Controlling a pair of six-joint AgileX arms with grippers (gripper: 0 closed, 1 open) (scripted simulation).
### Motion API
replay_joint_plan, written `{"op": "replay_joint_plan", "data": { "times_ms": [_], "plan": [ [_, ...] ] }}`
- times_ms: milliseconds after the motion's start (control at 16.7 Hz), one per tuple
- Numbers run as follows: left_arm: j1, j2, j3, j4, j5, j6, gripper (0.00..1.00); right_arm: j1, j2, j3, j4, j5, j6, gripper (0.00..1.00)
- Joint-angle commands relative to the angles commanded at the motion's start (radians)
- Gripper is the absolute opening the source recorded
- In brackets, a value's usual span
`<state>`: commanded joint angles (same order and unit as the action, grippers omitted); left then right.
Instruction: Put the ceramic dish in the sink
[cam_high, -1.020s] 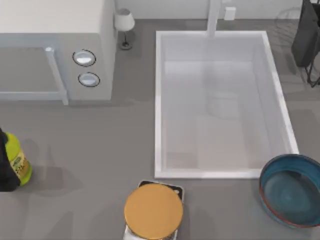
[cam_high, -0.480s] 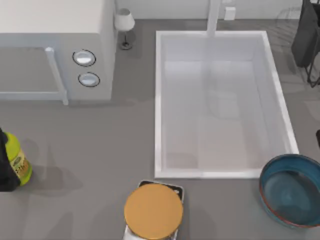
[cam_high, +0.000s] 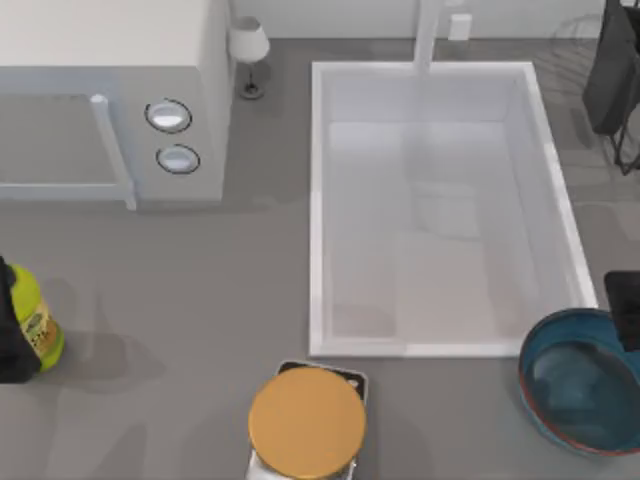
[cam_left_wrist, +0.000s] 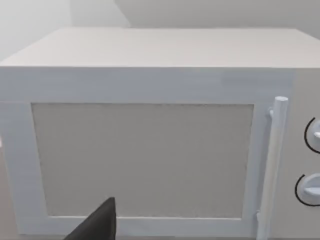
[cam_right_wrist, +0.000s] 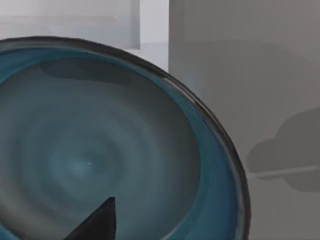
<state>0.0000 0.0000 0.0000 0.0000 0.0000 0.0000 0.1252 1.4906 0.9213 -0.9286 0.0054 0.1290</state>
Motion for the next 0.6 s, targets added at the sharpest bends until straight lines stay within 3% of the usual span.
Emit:
{"op": "replay_joint_plan", "data": {
  "times_ms": [240,600],
  "plan": [
    [0.000,0.000,0.000,0.000,0.000,0.000,1.00,0.018,0.042,-0.149,0.183,0.001,0.018,1.00],
    [0.000,0.000,0.000,0.000,0.000,0.000,1.00,0.015,0.049,-0.180,0.217,0.004,0.020,1.00]
  ]
}}
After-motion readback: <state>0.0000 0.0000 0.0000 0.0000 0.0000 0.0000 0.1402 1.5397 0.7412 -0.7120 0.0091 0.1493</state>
